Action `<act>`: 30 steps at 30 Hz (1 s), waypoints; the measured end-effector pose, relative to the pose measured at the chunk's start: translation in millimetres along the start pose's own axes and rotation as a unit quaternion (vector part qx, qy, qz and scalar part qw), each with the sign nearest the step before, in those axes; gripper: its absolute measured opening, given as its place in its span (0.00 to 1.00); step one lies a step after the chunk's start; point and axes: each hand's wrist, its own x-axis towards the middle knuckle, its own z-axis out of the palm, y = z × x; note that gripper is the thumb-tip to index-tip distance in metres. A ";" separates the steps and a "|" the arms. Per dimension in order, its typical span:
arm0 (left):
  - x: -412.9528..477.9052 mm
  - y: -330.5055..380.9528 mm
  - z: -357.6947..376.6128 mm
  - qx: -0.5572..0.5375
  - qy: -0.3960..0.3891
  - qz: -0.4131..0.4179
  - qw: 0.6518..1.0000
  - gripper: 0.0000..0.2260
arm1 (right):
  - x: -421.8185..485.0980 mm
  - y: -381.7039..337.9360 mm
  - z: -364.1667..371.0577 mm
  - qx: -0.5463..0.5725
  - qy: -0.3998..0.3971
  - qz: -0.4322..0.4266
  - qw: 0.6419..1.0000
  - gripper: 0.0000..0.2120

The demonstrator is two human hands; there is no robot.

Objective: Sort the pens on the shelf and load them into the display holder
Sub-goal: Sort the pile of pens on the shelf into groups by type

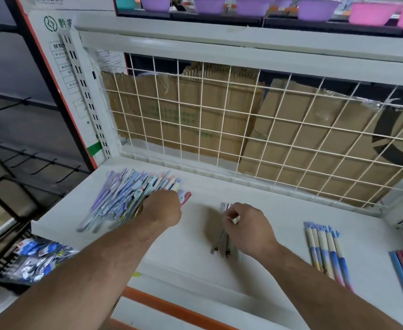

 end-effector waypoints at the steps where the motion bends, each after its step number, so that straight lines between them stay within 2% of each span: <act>1: 0.3 0.7 -3.5 0.006 -0.019 0.002 1.000 0.12 | 0.0 0.6 -0.1 0.001 0.001 0.001 1.000 0.05; 3: 0.9 1.2 -7.9 0.004 -0.058 0.005 0.998 0.15 | -0.3 1.7 0.0 0.001 0.004 0.003 1.000 0.05; 6: 1.4 3.8 -9.5 0.000 -0.090 0.003 0.996 0.11 | -1.5 2.2 0.8 0.008 0.004 0.008 1.000 0.04; 10: 0.2 11.4 -10.2 0.009 -0.134 0.026 0.991 0.31 | -3.8 -0.6 3.0 0.013 0.005 0.014 1.000 0.04; 12: -2.0 12.3 -12.4 -0.002 -0.168 0.038 0.985 0.34 | -5.6 -2.3 3.9 0.015 0.005 0.019 1.000 0.04; 13: -3.7 12.6 -13.3 -0.017 -0.173 0.039 0.984 0.32 | -6.6 -2.9 4.3 0.017 0.005 0.022 1.000 0.04; 14: -3.3 12.7 -14.6 -0.042 -0.156 0.041 0.986 0.25 | -7.7 -3.5 4.7 0.021 0.006 0.024 0.999 0.04; 16: -1.8 11.4 -16.9 -0.168 -0.097 0.018 0.981 0.06 | -9.8 -5.4 5.7 0.034 0.010 0.027 0.999 0.04; 17: 0.0 11.4 -18.0 -0.257 -0.098 0.002 0.961 0.07 | -10.6 -7.1 6.6 0.049 0.010 0.029 0.998 0.05; 19: 0.8 14.3 -20.3 -0.443 -0.152 -0.016 0.883 0.11 | -12.8 -12.4 8.1 0.092 0.010 0.035 0.995 0.05; 20: -1.0 16.7 -22.4 -0.510 -0.171 -0.017 0.843 0.11 | -14.5 -15.9 8.6 0.120 0.010 0.041 0.992 0.05; 22: -7.4 23.1 -25.5 -0.582 -0.186 -0.005 0.791 0.11 | -19.4 -23.4 8.6 0.195 -0.003 0.065 0.979 0.07; 25: -14.7 35.7 -22.9 -0.629 -0.207 0.019 0.749 0.11 | -27.8 -30.4 5.9 0.274 -0.023 0.101 0.956 0.09; 30: -25.7 58.5 -14.6 -0.632 -0.253 0.079 0.728 0.10 | -44.6 -28.9 2.5 0.288 0.014 0.143 0.947 0.08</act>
